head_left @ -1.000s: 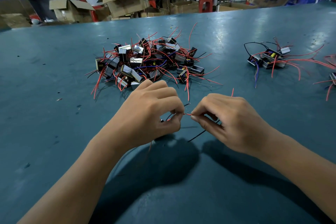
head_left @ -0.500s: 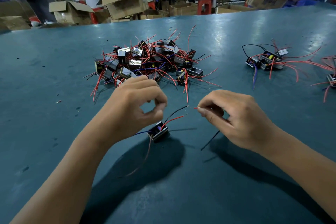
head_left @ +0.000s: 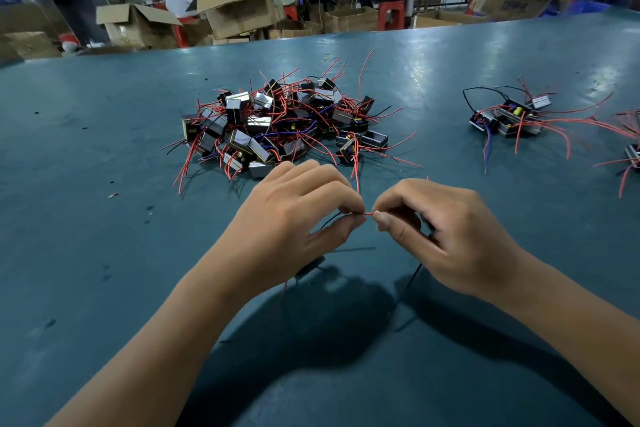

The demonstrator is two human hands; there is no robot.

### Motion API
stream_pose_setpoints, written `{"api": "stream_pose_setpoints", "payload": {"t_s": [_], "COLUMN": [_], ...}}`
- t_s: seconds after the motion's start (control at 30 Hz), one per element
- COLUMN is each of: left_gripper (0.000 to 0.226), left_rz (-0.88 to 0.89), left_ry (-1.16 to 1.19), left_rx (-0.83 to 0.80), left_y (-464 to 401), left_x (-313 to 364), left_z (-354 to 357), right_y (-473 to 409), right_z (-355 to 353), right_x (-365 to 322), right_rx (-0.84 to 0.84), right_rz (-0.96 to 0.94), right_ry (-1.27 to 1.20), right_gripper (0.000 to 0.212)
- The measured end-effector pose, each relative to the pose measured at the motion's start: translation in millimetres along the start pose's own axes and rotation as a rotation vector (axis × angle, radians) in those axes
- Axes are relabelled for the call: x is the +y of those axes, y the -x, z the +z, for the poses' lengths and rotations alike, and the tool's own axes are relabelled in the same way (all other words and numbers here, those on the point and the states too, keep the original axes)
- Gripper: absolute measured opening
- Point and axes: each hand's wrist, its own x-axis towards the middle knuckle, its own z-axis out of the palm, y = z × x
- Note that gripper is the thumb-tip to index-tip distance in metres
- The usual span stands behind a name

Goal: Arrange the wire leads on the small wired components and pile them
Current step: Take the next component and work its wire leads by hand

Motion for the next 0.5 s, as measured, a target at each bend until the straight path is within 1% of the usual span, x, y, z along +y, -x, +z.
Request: {"api": "stream_pose_setpoints", "payload": {"t_s": [0.17,0.23,0.33,0.4,0.5], "left_gripper": [0.021,0.019,0.014,0.013,0.011], "left_rz": [-0.003,-0.036,-0.117,-0.163,-0.195], "left_ry": [-0.025,-0.002,0.110,0.170,0.197], "left_rx": [-0.032,-0.047,-0.066,-0.077,-0.073], "left_y": [0.1,0.5,1.8,2.3,2.3], "left_x": [0.4,0.5,-0.1,-0.6,-0.9], "left_z": [-0.7,-0.9,-0.9,-0.4,0.8], "right_y": [-0.5,-0.9,-0.8,-0.4,-0.8], "right_z": [-0.6,-0.7,-0.1,0.4,1.5], "right_x": [-1.1,-1.3,-1.5,-1.3,-2.4], "right_rx": [-0.010,-0.014,-0.003,0.014,0.041], "right_rz": [-0.004,-0.015,-0.018,-0.003,0.032], "right_ry": [0.006,0.013,0.023,0.028,-0.001], "right_gripper": [0.014,0.015,0.012,0.010,0.010]}}
